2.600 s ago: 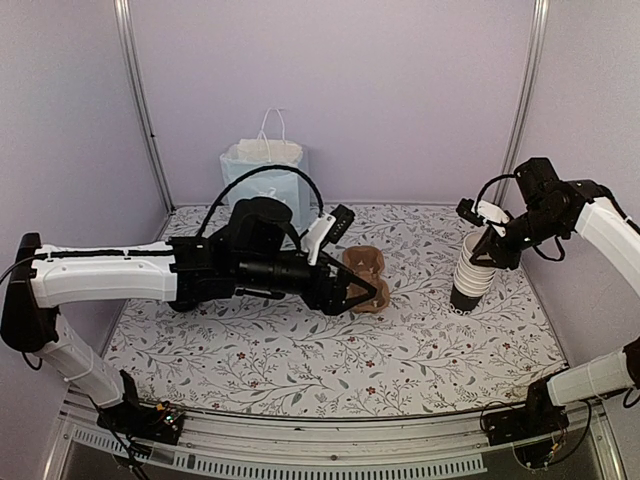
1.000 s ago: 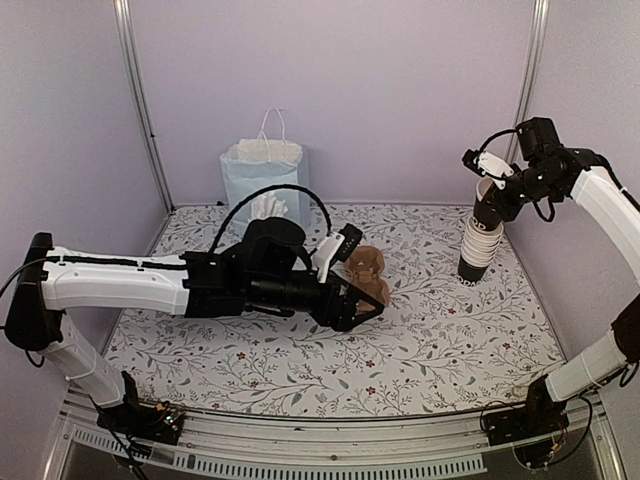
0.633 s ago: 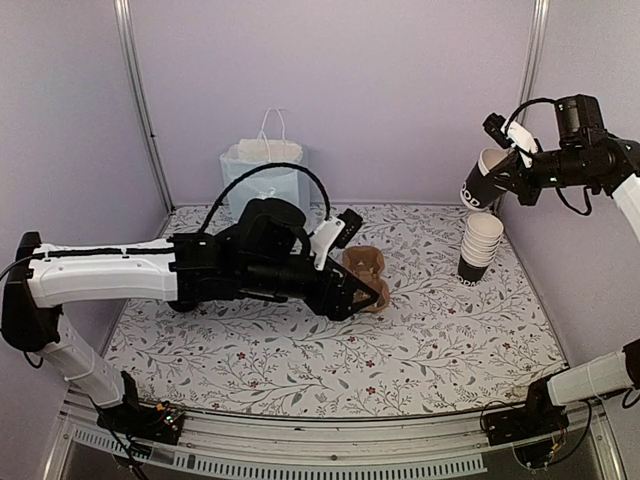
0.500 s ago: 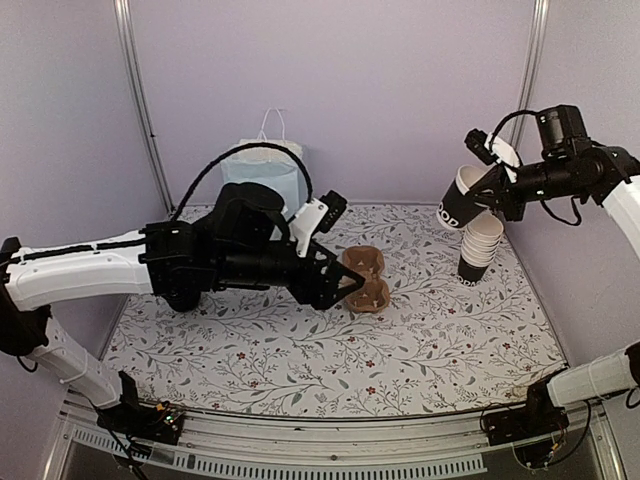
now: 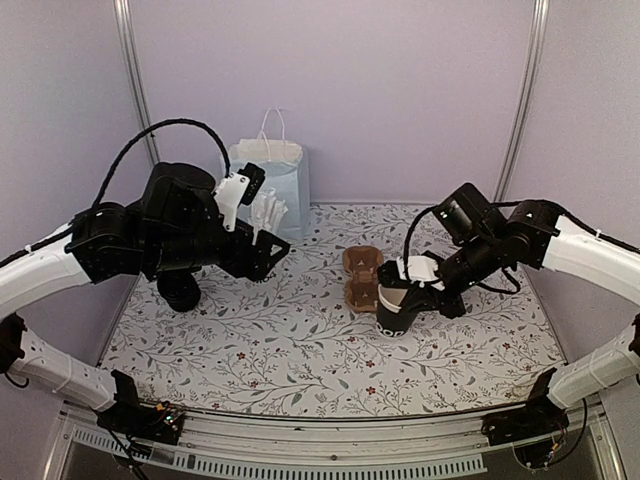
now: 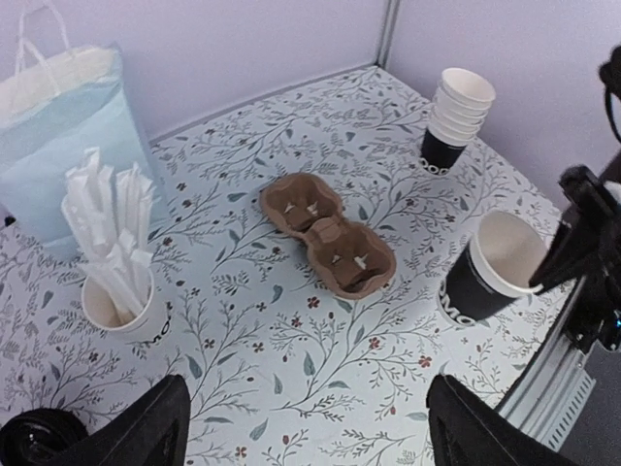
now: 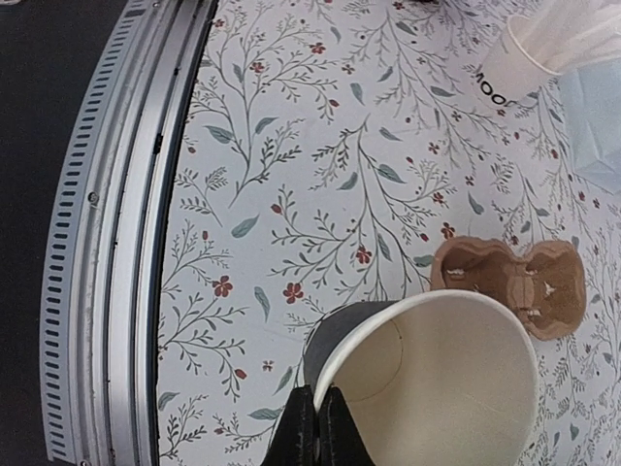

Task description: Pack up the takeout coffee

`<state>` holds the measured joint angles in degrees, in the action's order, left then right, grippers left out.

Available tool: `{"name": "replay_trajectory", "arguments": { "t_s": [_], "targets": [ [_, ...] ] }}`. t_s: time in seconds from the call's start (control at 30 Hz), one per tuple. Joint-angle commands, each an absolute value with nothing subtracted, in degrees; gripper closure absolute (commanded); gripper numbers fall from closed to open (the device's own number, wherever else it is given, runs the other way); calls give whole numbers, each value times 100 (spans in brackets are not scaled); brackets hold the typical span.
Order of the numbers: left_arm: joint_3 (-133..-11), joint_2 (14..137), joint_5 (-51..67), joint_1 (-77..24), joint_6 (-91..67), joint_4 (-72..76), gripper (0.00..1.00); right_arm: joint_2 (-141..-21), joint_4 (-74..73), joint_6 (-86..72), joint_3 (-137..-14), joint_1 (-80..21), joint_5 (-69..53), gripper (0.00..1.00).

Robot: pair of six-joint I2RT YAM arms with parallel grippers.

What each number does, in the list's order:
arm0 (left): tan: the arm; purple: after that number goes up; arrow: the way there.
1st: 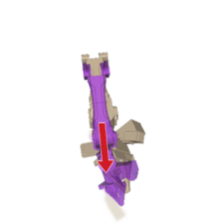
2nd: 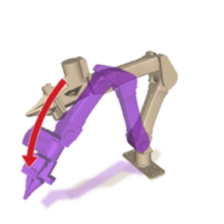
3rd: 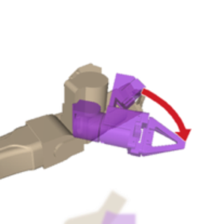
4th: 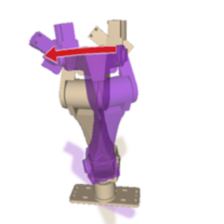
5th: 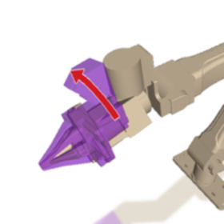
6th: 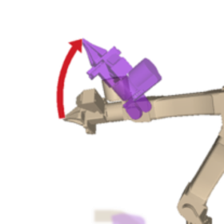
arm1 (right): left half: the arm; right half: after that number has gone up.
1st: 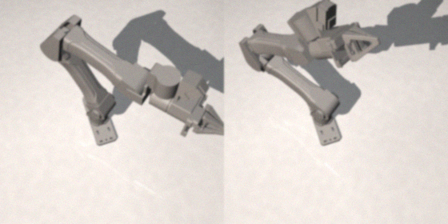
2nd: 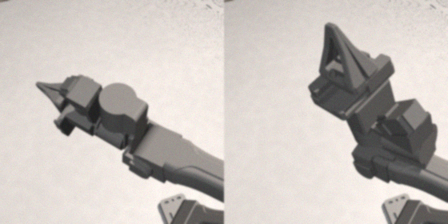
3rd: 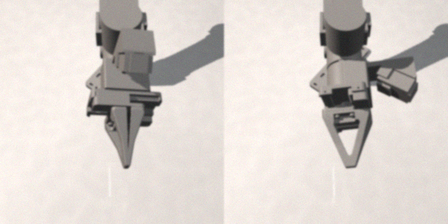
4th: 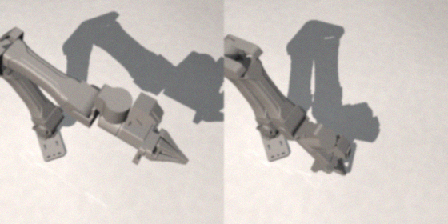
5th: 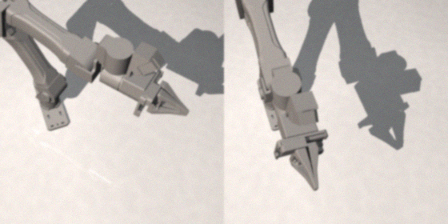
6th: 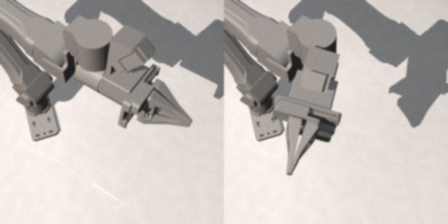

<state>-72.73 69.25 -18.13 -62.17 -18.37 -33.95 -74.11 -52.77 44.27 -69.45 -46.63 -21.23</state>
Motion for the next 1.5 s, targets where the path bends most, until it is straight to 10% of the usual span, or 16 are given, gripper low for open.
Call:
{"name": "replay_trajectory", "arguments": {
  "t_s": [0.0, 0.7, 1.03, 1.47],
  "targets": [
    [-6875, 6719, -2390, -5537, -2727, -4336, 12, -7917, -4647, 4551, -6876, -5544, -1799, 100],
    [-5800, 5962, -2861, -4181, -3741, -5302, 9, -9730, -3501, 4325, -7284, -6479, -973, 97],
    [-5643, 6213, -2814, -3407, -3704, -5407, 17, -9583, -3753, 4377, -7575, -6529, -937, 52],
    [-5301, 6567, -1584, -981, -2010, -4022, 27, -7425, -2829, 3711, -5745, -3678, -3048, 52]
  ]
}}
